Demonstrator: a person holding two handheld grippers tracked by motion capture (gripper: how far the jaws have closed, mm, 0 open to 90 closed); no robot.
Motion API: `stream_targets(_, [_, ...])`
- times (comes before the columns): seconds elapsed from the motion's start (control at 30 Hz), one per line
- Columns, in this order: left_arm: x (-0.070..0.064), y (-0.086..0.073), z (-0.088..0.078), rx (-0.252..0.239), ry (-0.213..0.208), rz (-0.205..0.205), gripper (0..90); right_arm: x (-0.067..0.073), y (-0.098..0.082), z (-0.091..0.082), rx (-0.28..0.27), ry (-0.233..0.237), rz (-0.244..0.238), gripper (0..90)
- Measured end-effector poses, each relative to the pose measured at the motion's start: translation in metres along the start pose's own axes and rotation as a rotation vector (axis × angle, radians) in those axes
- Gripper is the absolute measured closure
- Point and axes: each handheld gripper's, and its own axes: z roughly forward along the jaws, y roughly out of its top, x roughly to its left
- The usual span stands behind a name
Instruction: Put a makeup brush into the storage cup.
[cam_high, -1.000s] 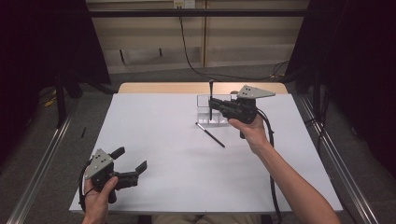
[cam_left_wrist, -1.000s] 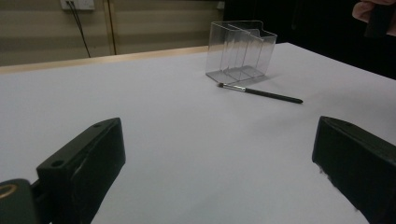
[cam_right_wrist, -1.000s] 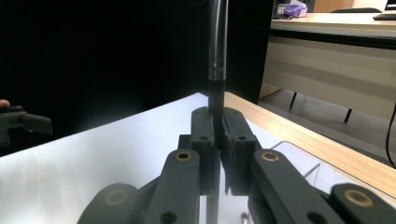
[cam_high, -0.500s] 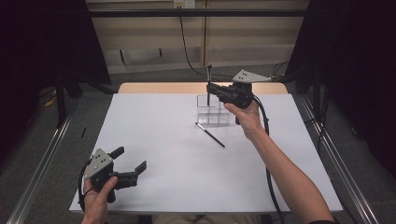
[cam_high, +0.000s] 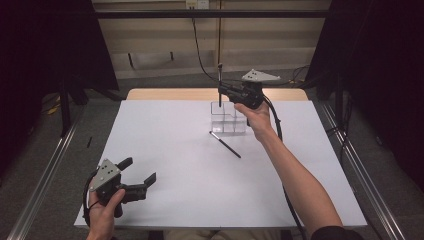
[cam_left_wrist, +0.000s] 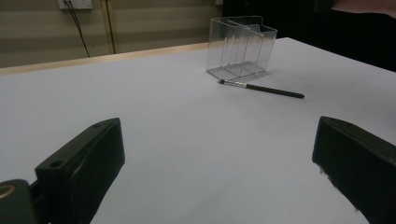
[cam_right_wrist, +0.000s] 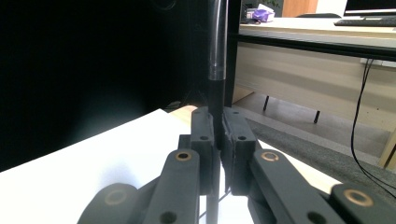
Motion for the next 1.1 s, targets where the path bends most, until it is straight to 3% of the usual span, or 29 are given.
stream_targets(0.2, [-0.001,0.000,0.001,-0.001,-0.010,-0.010,2.6,-0.007,-0.010,0.006,0.023,-0.028,0.018,84.4])
stream_targets(1.1, [-0.002,0.001,-0.002,0.003,-0.013,0.007,2.6,-0.007,-0.043,0.020,0.090,-0.030,0.022,84.4])
